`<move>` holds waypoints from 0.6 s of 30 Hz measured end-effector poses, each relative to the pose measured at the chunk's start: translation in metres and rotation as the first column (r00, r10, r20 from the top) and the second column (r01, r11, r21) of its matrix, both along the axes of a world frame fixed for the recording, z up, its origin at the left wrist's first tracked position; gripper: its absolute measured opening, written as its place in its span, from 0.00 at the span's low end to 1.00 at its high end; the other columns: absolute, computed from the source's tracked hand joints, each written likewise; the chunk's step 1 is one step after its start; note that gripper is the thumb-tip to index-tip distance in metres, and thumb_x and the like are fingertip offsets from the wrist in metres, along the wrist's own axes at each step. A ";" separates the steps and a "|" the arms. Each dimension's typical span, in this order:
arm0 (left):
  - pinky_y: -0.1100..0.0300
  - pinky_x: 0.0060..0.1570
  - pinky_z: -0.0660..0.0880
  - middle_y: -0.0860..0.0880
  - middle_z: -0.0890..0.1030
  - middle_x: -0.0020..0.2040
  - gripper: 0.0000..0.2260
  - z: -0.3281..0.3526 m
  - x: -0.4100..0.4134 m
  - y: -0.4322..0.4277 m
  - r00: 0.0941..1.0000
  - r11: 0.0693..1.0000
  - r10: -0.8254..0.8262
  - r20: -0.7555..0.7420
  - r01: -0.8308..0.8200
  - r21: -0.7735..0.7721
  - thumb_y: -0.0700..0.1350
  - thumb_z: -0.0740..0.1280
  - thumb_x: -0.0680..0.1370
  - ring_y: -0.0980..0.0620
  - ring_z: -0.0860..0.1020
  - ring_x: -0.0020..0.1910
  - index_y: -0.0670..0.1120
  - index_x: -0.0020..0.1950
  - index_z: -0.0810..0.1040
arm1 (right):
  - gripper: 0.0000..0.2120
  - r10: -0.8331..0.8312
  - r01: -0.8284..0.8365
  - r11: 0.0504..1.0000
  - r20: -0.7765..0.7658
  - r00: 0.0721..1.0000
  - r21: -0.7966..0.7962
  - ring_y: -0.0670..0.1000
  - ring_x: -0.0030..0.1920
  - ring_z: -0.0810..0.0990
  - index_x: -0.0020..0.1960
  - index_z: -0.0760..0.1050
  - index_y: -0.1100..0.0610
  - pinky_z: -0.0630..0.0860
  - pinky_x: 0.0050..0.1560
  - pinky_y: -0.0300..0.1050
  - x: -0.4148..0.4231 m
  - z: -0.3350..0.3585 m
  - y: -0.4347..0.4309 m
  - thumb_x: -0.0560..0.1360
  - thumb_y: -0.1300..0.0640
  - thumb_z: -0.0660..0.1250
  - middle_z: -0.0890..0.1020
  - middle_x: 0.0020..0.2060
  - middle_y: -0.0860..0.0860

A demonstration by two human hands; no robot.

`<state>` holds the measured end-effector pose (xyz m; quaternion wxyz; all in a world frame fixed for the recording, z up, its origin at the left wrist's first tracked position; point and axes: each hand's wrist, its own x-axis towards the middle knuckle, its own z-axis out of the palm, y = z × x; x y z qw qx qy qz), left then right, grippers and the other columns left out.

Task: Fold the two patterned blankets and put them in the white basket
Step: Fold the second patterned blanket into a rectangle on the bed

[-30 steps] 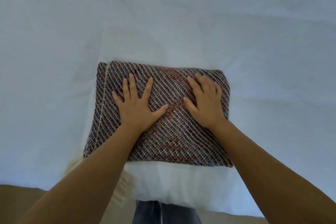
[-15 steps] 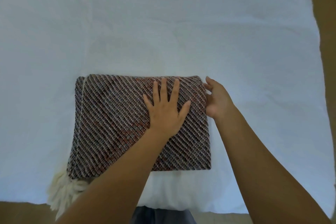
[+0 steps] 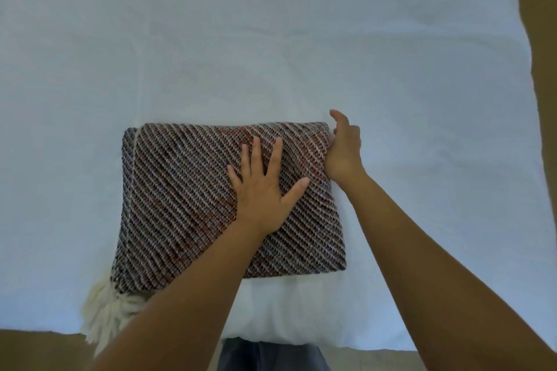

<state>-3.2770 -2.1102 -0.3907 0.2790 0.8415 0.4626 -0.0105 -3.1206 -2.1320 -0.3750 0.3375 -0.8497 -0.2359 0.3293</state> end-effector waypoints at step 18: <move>0.39 0.65 0.31 0.45 0.26 0.72 0.50 -0.022 -0.008 -0.011 0.962 0.985 -0.081 -0.260 0.116 0.124 0.77 0.50 0.61 0.42 0.31 0.73 0.59 0.65 0.19 | 0.13 0.379 -0.374 0.925 0.282 0.881 -0.073 0.57 0.51 0.75 0.54 0.76 0.62 0.72 0.52 0.48 0.028 -0.005 0.017 0.73 0.69 0.59 0.79 0.52 0.60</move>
